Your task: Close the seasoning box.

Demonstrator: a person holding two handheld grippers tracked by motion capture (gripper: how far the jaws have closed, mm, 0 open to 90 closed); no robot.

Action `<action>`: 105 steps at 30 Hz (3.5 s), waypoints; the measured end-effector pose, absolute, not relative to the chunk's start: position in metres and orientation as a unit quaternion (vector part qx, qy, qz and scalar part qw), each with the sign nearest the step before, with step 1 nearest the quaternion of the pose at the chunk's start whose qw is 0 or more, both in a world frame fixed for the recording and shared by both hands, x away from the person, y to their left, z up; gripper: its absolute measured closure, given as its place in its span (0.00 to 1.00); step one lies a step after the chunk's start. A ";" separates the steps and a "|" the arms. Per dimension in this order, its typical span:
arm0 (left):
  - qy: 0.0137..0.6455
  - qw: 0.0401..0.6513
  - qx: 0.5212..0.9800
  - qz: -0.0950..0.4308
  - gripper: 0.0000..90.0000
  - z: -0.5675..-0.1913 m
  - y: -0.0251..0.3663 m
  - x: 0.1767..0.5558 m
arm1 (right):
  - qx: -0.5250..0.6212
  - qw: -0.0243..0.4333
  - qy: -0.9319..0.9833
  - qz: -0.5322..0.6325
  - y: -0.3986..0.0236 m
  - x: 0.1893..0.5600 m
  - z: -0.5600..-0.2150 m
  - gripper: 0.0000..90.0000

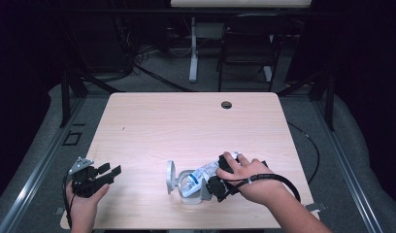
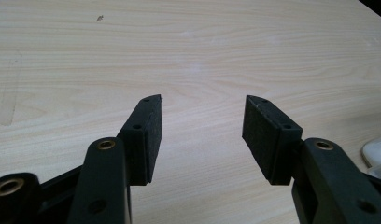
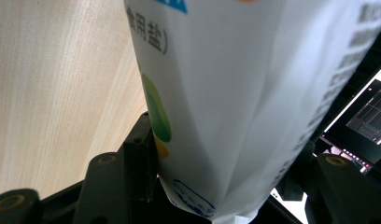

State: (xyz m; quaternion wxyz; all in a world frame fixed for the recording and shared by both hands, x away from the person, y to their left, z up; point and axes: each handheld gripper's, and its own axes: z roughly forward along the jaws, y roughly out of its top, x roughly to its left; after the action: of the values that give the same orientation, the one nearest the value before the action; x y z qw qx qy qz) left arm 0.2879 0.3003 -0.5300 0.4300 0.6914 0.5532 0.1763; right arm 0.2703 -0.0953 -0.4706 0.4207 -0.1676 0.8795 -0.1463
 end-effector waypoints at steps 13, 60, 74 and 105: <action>0.554 0.430 0.691 0.176 0.53 -0.530 0.301 0.288 | -0.168 0.421 0.879 -0.147 -0.095 0.270 -0.471 0.49; 0.554 0.429 0.691 0.176 0.53 -0.531 0.301 0.288 | -0.175 0.417 0.876 -0.167 -0.092 0.269 -0.468 0.49; 0.554 0.432 0.689 0.178 0.53 -0.531 0.301 0.288 | -0.176 0.415 0.878 -0.161 -0.092 0.270 -0.468 0.49; 0.555 0.432 0.688 0.177 0.53 -0.531 0.301 0.288 | -0.182 0.420 0.872 -0.174 -0.091 0.268 -0.466 0.50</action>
State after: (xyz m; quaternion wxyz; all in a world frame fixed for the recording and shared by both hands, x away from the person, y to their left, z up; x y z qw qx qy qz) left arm 0.2880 0.3013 -0.5310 0.4324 0.6881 0.5551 0.1772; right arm 0.2675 -0.0911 -0.4660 0.4201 -0.1824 0.8718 -0.1737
